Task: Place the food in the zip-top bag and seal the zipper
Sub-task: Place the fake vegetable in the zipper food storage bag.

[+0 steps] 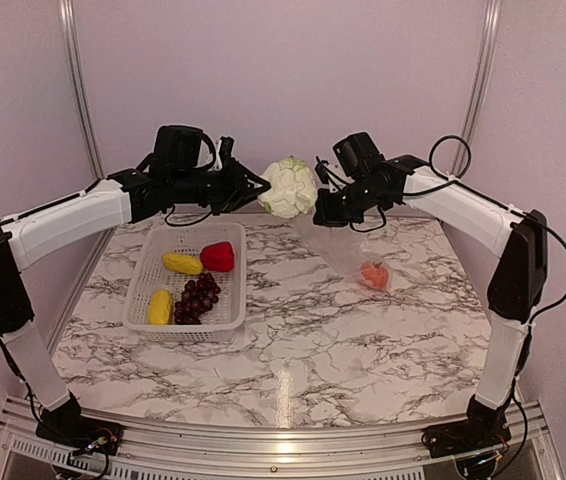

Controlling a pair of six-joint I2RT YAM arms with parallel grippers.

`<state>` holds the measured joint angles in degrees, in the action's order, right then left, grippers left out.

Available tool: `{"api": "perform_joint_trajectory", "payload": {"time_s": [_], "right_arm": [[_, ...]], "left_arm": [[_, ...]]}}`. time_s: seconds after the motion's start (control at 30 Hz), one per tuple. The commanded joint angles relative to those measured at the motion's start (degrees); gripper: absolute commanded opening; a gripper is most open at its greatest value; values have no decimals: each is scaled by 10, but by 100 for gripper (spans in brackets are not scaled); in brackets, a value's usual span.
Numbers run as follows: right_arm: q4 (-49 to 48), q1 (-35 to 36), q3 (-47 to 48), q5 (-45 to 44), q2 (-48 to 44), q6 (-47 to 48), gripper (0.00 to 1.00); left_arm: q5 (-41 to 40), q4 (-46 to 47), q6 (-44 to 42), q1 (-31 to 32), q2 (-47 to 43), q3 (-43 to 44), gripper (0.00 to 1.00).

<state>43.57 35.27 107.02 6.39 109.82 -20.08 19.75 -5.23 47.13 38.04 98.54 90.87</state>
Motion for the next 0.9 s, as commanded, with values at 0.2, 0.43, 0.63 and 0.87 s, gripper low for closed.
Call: {"api": "perform_joint_trajectory", "payload": {"time_s": [0.2, 0.43, 0.63, 0.87], "right_arm": [[-25, 7, -6, 2, -38, -21, 0], [-20, 2, -9, -35, -52, -27, 0], [-29, 1, -11, -16, -49, -26, 0], [-30, 7, 25, -17, -36, -21, 0]], "left_arm": [[14, 31, 34, 4, 57, -14, 0], [1, 13, 27, 4, 55, -38, 0], [5, 16, 32, 4, 62, -41, 0], [-5, -16, 34, 12, 89, -6, 0]]}}
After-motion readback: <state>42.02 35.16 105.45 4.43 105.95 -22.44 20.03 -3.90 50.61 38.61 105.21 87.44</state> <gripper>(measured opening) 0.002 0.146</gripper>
